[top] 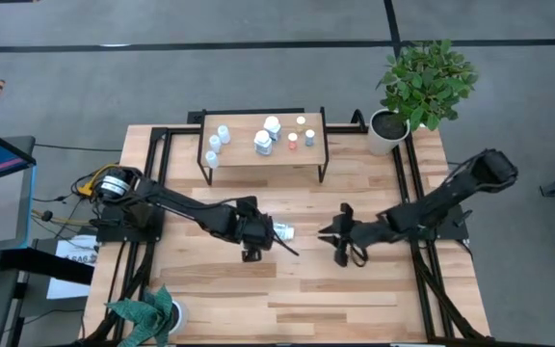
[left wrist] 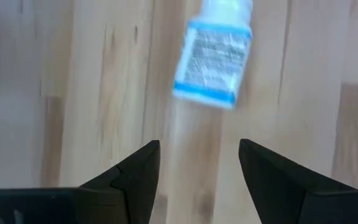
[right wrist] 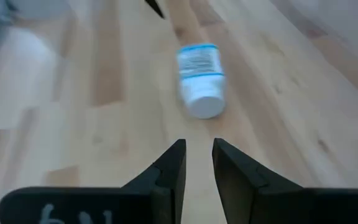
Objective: Pick and place medicine bottles onto shelf by color
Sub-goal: Put the white pill bottle on the shelf
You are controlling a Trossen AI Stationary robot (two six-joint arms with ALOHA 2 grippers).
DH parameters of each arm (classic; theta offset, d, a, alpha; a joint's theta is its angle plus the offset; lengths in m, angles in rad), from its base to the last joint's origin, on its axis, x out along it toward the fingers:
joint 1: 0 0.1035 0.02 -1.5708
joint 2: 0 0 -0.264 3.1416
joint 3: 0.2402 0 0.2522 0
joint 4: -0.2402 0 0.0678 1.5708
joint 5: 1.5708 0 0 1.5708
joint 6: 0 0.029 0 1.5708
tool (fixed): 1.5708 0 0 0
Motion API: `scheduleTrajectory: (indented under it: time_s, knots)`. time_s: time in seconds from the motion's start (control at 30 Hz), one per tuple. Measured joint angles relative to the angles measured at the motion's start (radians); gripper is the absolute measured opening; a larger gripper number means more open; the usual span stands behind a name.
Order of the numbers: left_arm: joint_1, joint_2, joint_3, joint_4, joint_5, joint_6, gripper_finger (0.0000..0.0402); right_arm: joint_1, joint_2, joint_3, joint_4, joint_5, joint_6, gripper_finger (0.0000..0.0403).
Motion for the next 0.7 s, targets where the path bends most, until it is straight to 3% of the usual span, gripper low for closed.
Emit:
scheduleTrajectory:
  time_s: [0.23, 0.5, 0.7]
  knots:
    - [0.040, 0.000, 0.000, 0.113, 0.075, 0.054, 0.0208, -0.066, 0.226, 0.086, 0.030, -0.005, -0.021, 0.0107]
    - [0.045, 0.021, 0.000, 0.123, 0.101, 0.081, 0.0206, -0.083, 0.351, 0.168, 0.065, -0.019, -0.082, 0.0107]
    - [0.052, 0.058, -0.001, 0.139, 0.145, 0.114, 0.0158, -0.107, 0.389, 0.202, 0.064, -0.038, -0.091, 0.0107]
